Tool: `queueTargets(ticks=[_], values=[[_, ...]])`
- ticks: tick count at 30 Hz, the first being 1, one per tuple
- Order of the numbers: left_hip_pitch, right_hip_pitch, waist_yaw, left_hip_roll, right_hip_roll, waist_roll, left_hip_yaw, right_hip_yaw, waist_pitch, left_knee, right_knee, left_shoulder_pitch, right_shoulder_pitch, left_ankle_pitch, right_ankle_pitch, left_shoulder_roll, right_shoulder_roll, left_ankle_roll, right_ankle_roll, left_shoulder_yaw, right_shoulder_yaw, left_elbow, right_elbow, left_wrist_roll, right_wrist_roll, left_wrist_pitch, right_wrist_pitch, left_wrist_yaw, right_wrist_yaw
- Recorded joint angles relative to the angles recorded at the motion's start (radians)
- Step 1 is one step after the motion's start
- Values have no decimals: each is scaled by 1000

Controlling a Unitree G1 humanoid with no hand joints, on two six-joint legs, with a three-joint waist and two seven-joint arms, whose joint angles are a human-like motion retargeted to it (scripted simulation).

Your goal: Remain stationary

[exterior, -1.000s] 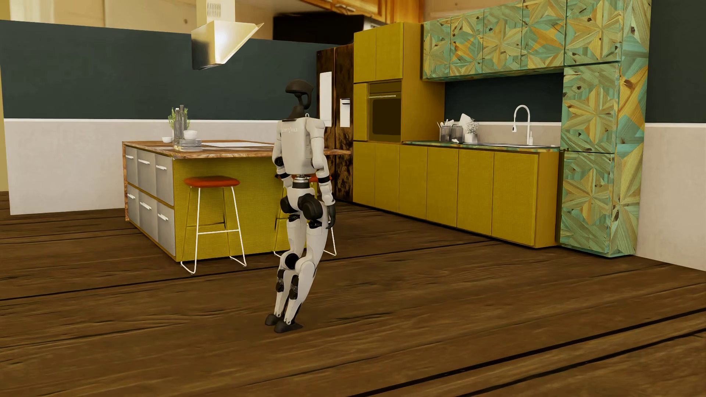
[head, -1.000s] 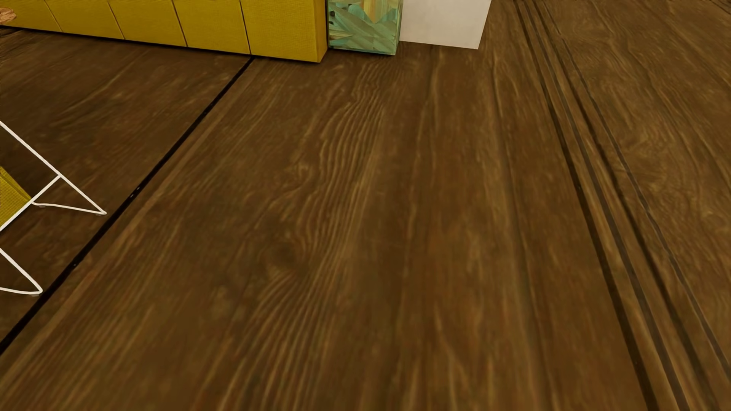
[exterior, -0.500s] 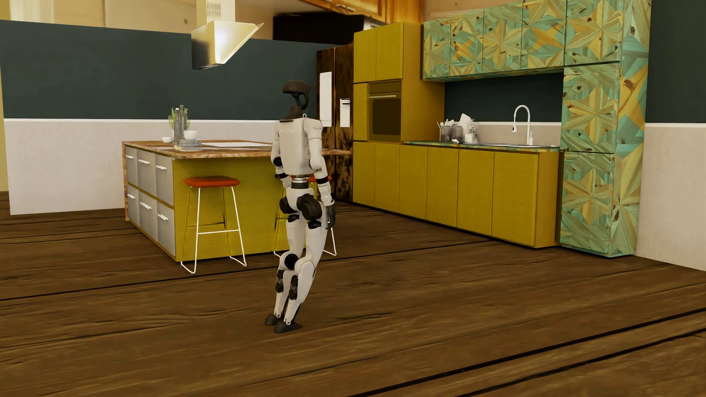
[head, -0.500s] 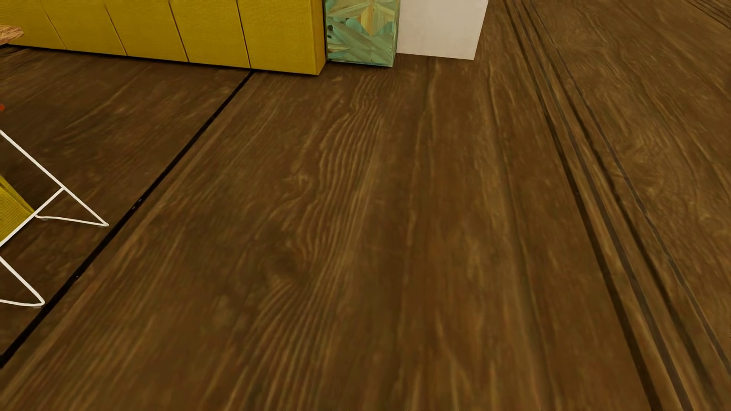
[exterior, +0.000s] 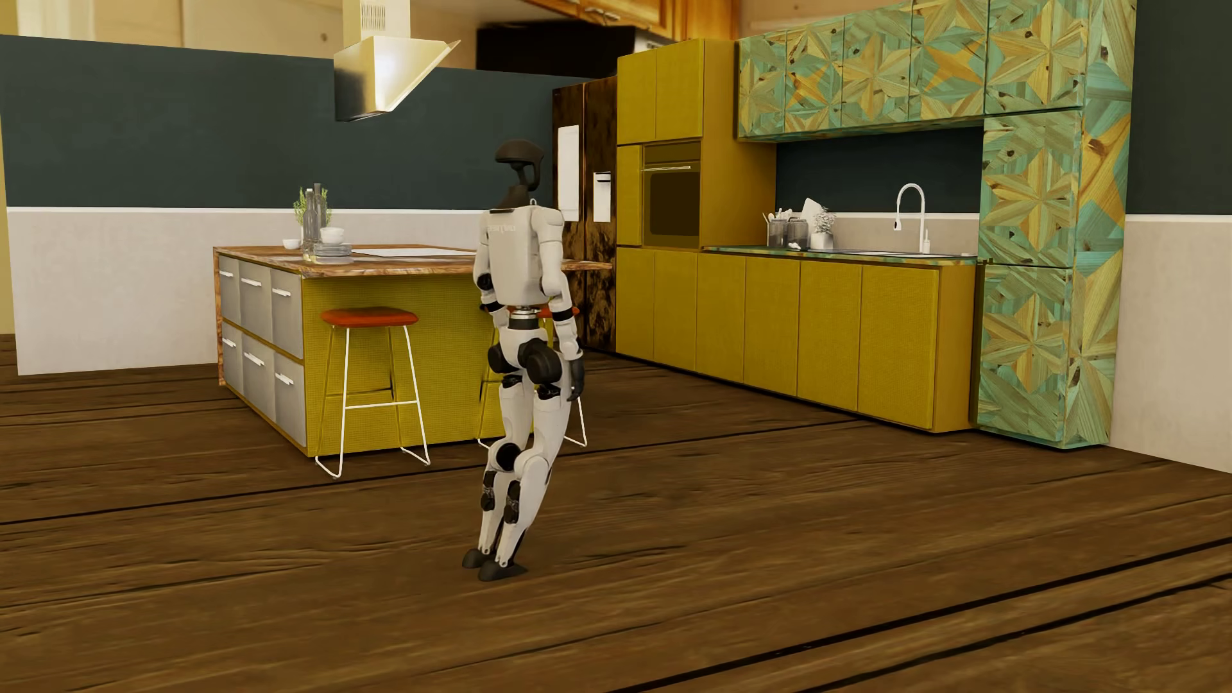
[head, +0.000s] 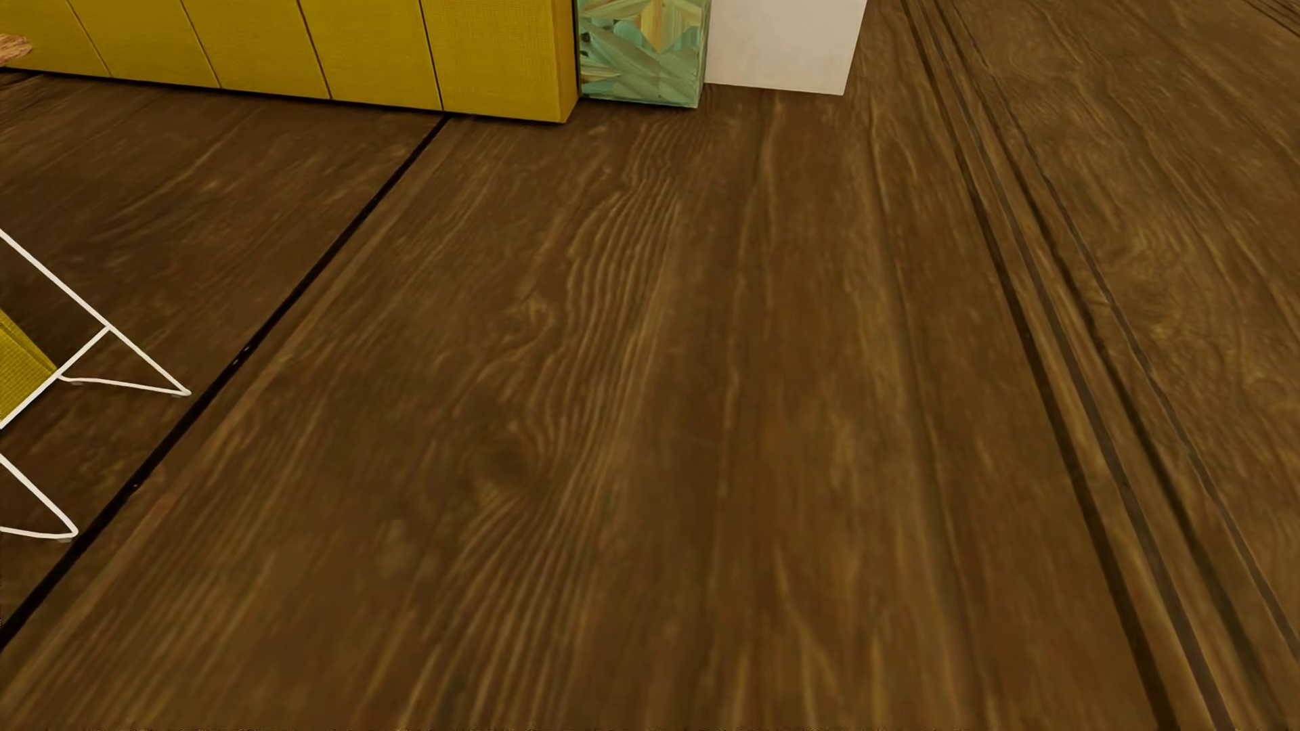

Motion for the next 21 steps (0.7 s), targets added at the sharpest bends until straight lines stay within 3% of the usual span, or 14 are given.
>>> queueTargets(ticks=[11,21], values=[[-22,-9,-3,18,3,1,0,0,18,29,41,25,50,26,-33,7,-9,0,0,113,-126,-33,-42,0,0,0,0,0,0],[-19,-13,0,30,15,11,0,0,7,12,18,100,106,37,-9,22,-14,0,0,153,-135,-55,-66,0,0,0,0,0,0]])
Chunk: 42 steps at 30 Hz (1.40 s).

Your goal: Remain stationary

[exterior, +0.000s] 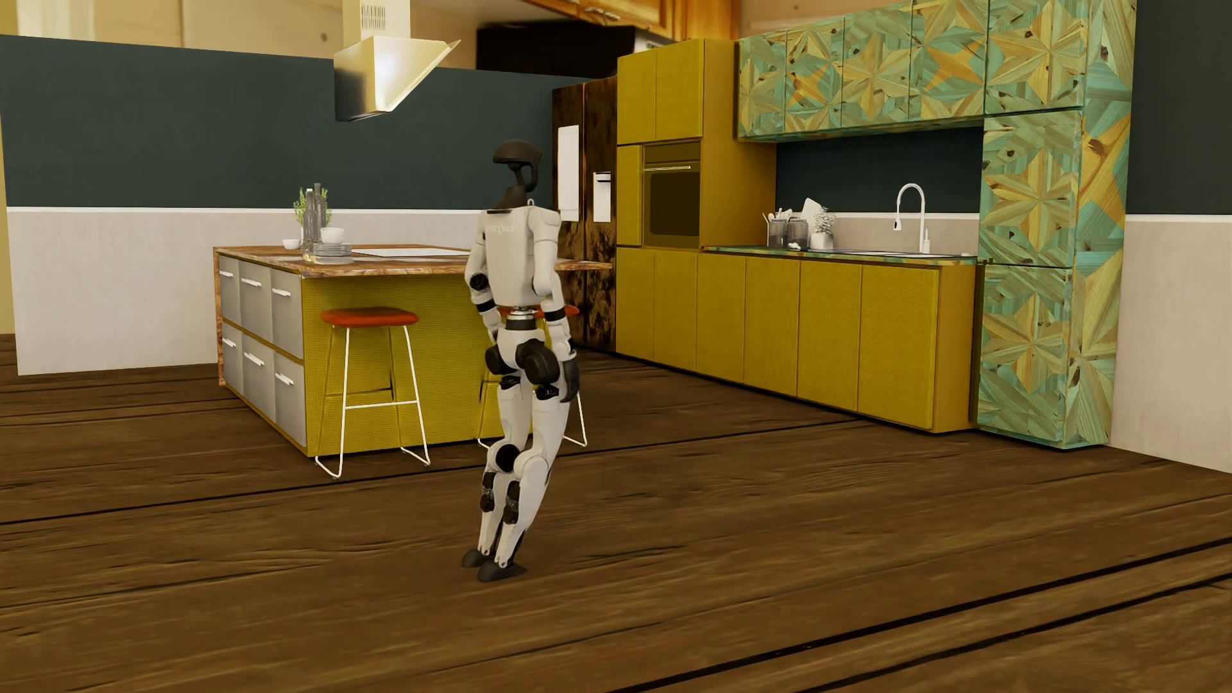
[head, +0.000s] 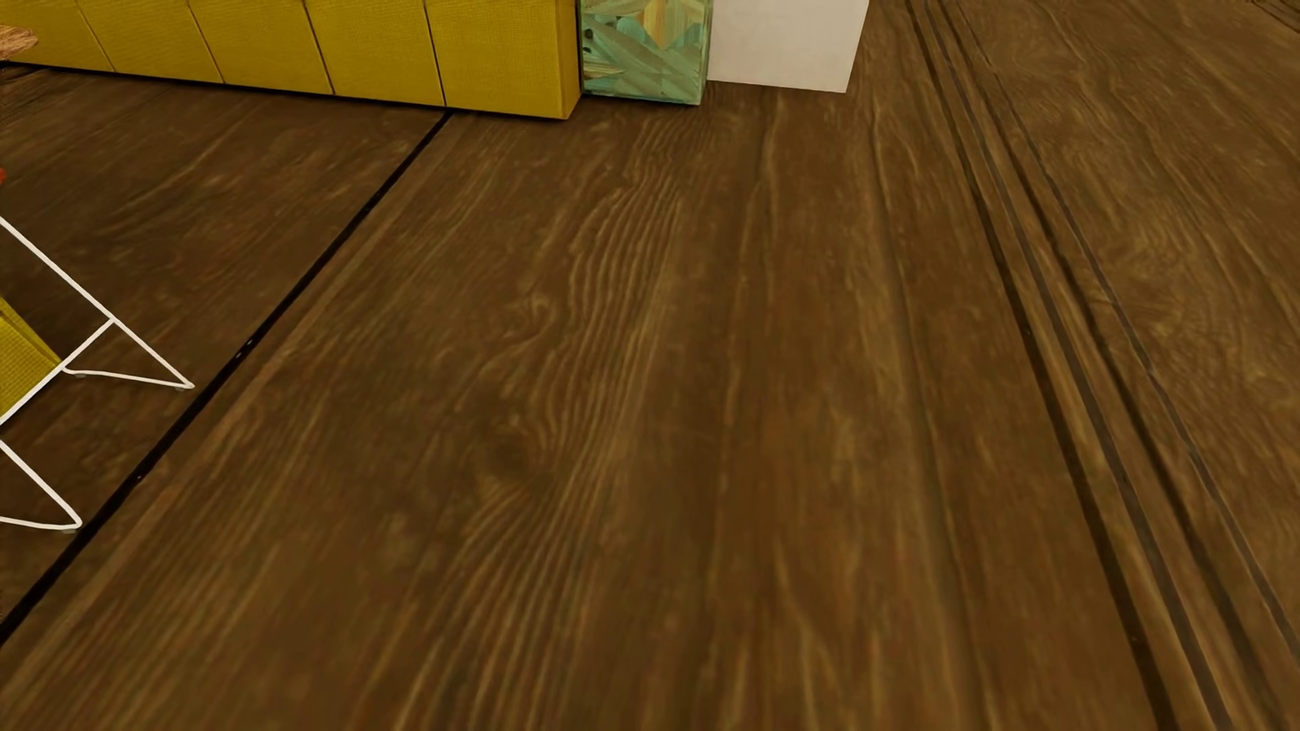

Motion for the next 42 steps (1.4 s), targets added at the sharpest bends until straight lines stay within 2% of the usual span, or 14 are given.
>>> queueTargets(ticks=[35,42], values=[[-13,-14,1,5,8,1,0,0,-11,2,8,-7,0,1,-3,-5,8,0,0,4,-6,-11,-6,0,0,0,0,0,0],[0,-3,3,-3,3,-4,0,0,2,-8,-8,-22,-15,-11,6,-2,8,0,0,-35,8,-2,8,0,0,0,0,0,0]])
